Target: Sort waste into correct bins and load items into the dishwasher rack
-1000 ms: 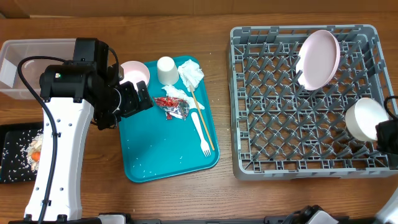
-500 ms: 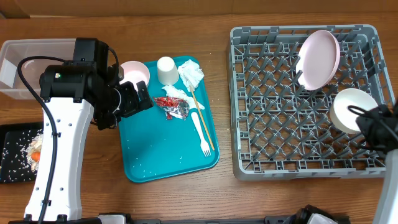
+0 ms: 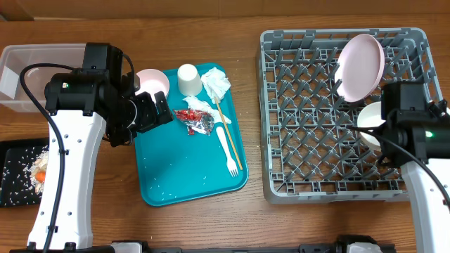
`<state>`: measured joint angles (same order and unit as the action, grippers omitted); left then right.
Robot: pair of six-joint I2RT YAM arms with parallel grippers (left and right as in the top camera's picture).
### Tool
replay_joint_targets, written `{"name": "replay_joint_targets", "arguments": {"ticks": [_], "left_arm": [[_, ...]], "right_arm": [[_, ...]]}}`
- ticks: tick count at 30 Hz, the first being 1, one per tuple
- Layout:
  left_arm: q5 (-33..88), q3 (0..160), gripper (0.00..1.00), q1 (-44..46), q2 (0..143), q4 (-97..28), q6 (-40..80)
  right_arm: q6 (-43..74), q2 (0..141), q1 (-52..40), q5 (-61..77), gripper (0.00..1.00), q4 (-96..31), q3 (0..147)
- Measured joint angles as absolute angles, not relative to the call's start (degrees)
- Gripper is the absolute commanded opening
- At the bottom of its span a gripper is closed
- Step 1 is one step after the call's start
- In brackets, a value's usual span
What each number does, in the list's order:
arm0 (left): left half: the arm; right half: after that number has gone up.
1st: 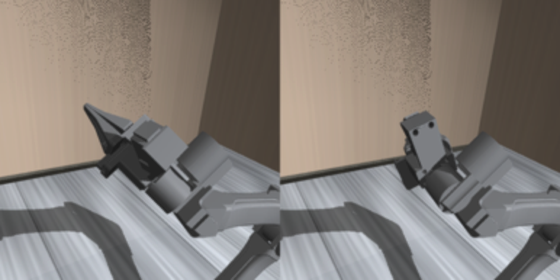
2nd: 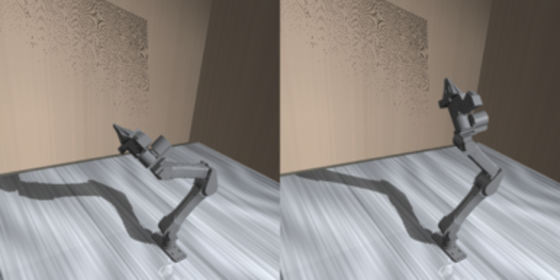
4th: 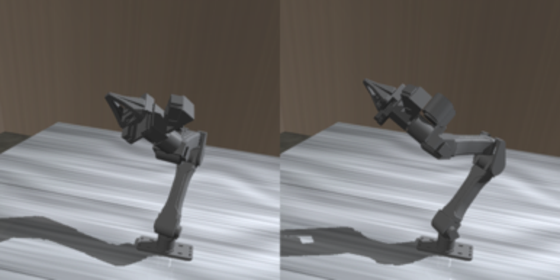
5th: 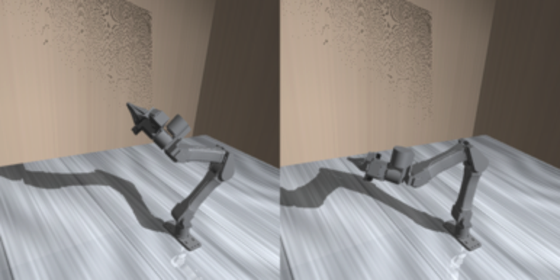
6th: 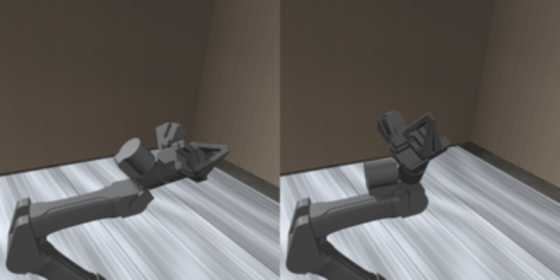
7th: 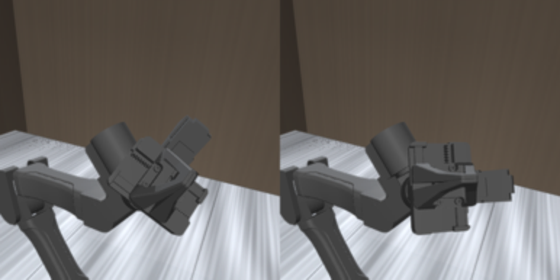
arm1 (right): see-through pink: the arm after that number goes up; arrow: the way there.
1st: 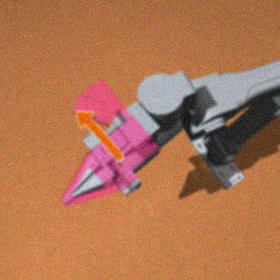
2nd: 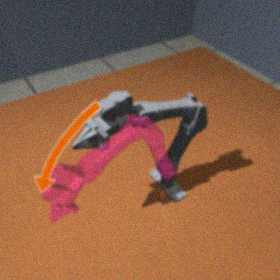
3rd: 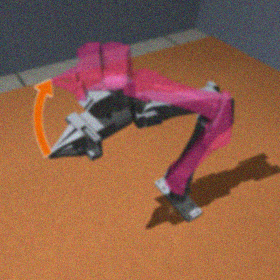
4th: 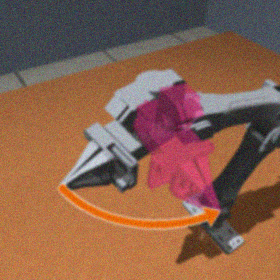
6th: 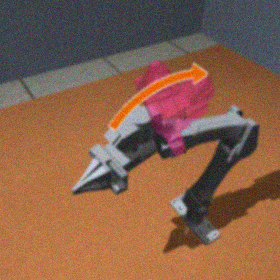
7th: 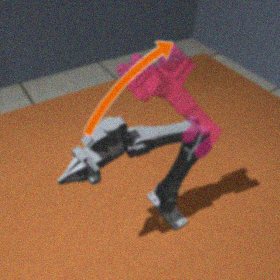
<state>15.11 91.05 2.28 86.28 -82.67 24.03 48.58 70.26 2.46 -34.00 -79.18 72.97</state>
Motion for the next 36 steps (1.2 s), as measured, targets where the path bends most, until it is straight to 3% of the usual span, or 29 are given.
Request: {"name": "replay_joint_targets", "arguments": {"ticks": [13,28,36], "left_arm": [[15.11,91.05,1.00,2.28,86.28,-82.00,24.03],[15.11,91.05,1.00,2.28,86.28,-81.82,24.03],[15.11,91.05,1.00,2.28,86.28,-81.38,24.03]], "right_arm": [[60.80,75.57,-0.16,-46.09,0.04,-85.27,73.01],[59.07,96.71,-2.83,-62.83,0.04,-87.53,73.08],[58.26,97.67,-2.98,-69.08,0.04,-87.66,73.08]]}}
